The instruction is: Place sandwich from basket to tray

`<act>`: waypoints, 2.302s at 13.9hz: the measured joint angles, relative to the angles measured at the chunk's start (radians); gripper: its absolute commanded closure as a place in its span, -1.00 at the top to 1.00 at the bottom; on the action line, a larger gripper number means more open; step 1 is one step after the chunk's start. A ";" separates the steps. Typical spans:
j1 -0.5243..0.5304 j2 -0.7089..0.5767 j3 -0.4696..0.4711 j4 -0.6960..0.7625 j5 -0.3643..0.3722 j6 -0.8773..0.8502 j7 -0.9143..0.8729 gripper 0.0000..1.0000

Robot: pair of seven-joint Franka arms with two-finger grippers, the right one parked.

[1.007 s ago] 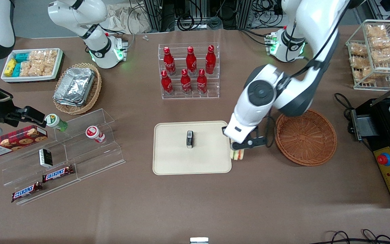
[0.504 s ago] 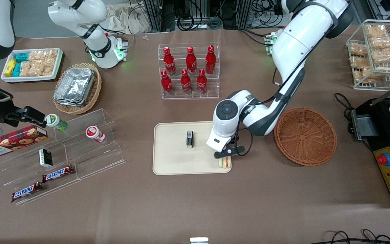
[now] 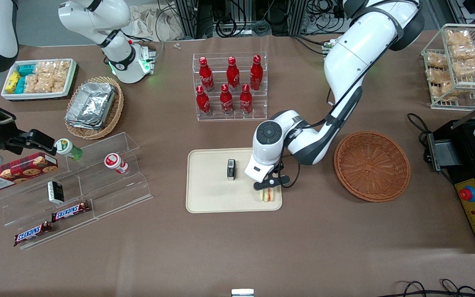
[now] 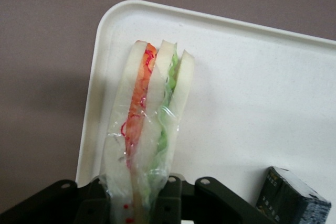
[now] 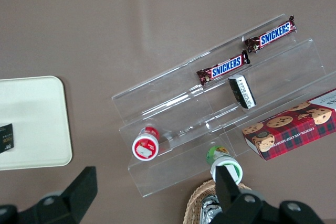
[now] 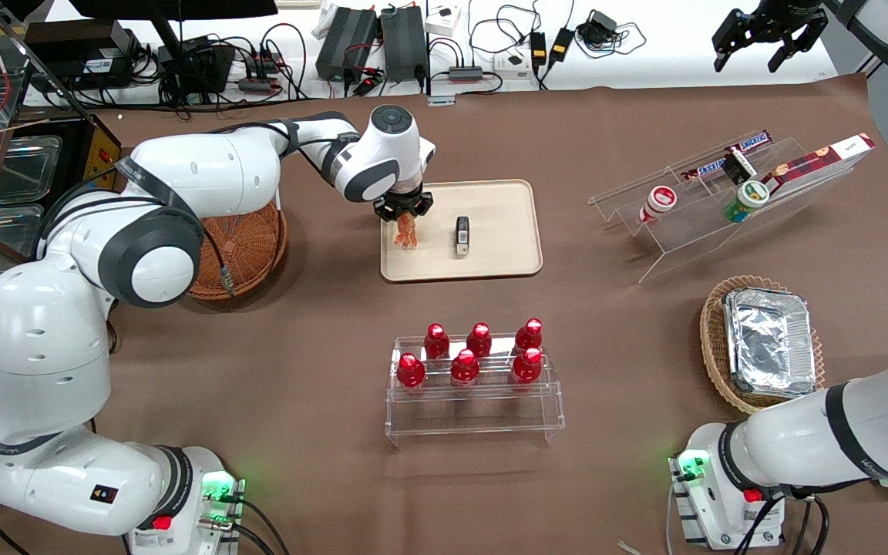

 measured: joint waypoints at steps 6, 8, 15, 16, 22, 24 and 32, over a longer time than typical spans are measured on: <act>0.006 -0.020 0.006 0.038 0.001 -0.033 -0.019 1.00; 0.009 -0.067 0.006 0.075 0.001 -0.144 -0.025 1.00; 0.111 -0.265 0.007 0.090 -0.095 -0.332 0.064 1.00; 0.126 -0.287 0.007 0.089 -0.119 -0.361 0.108 1.00; 0.226 -0.473 0.132 0.030 -0.340 -0.457 0.564 1.00; 0.229 -0.555 0.214 -0.046 -0.401 -0.457 0.715 1.00; 0.235 -0.774 0.425 -0.221 -0.451 -0.521 1.135 1.00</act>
